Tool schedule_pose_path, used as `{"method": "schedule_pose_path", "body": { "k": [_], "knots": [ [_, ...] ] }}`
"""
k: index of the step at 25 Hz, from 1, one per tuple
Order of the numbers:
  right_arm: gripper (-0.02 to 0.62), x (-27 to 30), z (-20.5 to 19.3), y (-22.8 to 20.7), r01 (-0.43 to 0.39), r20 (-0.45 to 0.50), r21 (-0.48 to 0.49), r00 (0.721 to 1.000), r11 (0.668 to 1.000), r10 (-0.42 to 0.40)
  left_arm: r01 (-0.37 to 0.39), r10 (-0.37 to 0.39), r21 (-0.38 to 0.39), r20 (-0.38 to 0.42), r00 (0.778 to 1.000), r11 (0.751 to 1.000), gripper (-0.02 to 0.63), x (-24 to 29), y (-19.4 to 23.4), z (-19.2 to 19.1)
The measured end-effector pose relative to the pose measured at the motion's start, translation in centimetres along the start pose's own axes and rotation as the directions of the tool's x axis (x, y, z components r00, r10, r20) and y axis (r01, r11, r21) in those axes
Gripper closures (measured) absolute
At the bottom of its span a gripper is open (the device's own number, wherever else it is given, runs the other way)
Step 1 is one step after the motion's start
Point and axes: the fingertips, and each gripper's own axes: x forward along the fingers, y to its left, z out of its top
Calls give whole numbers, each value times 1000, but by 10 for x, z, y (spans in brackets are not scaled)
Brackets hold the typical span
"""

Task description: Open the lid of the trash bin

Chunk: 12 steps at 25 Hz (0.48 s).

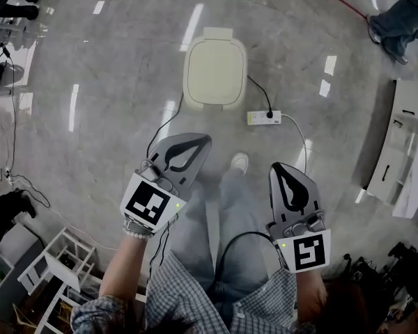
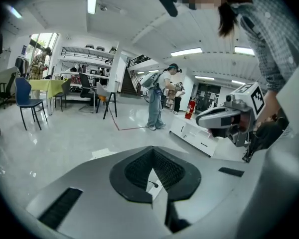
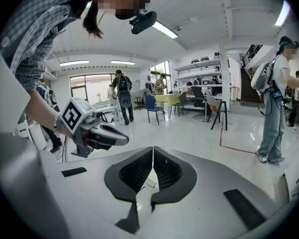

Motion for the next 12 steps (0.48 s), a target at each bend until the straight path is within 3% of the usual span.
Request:
{"method": "schedule_pose_path", "body": {
  "k": [6, 12],
  "knots": [
    [572, -1, -10, -11, 7, 23, 18, 1000, 1000, -8, -46, 47, 10, -49, 998, 999, 607, 31, 20, -36],
    [573, 0, -18, -21, 18, 12, 48, 1000, 999, -19, -30, 38, 58, -137, 990, 998, 607, 65, 25, -76]
  ]
}}
